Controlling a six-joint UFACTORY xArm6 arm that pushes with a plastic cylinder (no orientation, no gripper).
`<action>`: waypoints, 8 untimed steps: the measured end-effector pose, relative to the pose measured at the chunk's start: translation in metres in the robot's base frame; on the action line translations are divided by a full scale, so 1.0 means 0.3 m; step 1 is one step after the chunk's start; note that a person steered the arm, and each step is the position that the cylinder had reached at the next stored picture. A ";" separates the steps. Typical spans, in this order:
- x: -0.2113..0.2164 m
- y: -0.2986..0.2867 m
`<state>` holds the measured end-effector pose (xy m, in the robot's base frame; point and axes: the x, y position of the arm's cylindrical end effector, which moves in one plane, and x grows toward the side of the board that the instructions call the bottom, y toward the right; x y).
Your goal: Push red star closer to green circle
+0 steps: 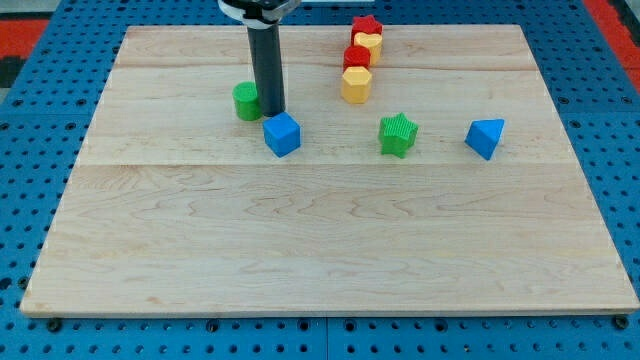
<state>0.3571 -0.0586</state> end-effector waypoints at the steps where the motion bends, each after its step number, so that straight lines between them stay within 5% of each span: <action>1: 0.016 0.153; 3: -0.112 0.647; 4: -0.427 0.646; 5: -0.551 0.640; 6: -0.544 0.455; 7: -0.533 0.071; 8: -0.547 0.062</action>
<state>0.1931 -0.0401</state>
